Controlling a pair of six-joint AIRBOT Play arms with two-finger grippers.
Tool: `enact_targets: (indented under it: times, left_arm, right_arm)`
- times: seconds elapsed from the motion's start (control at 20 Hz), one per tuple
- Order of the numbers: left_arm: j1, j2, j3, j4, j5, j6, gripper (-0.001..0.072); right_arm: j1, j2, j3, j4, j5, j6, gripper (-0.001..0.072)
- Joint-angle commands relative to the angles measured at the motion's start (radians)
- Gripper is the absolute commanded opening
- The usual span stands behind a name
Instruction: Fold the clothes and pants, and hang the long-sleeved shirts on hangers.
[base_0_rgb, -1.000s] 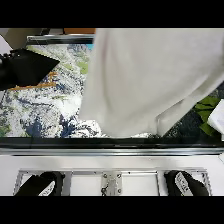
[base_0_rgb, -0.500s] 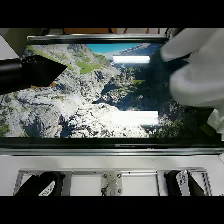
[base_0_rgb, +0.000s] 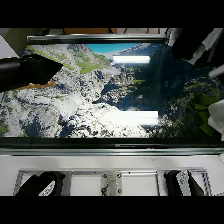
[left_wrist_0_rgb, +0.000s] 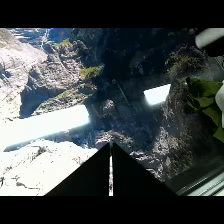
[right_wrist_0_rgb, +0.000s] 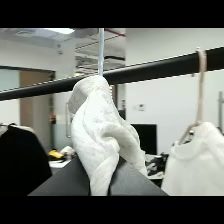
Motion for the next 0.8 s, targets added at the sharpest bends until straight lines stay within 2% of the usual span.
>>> enact_targets:
  times: [0.0,0.2,0.35,0.5,0.75]
  left_arm:
    - [0.044,0.000,0.000,0.003,-0.035,0.002,0.0021]
    - [0.079,-0.001,0.000,0.002,-0.065,0.002,0.0022]
    - [0.080,0.000,0.000,0.002,-0.066,0.002,0.0021]
    - [0.080,-0.001,0.000,0.002,-0.064,0.002,0.0022]
    - [0.079,-0.001,0.000,0.000,-0.061,0.002,0.0022]
  right_arm:
    - [-0.002,-0.006,0.021,-0.043,-0.181,-0.003,0.0017]
    - [-0.002,-0.014,0.021,-0.043,-0.212,-0.056,0.0017]
    - [-0.002,-0.030,0.014,-0.028,-0.231,-0.056,0.0017]
    - [-0.002,-0.041,-0.012,0.066,-0.278,-0.057,0.0017]
    - [0.000,-0.040,-0.064,0.077,-0.241,-0.057,0.0020]
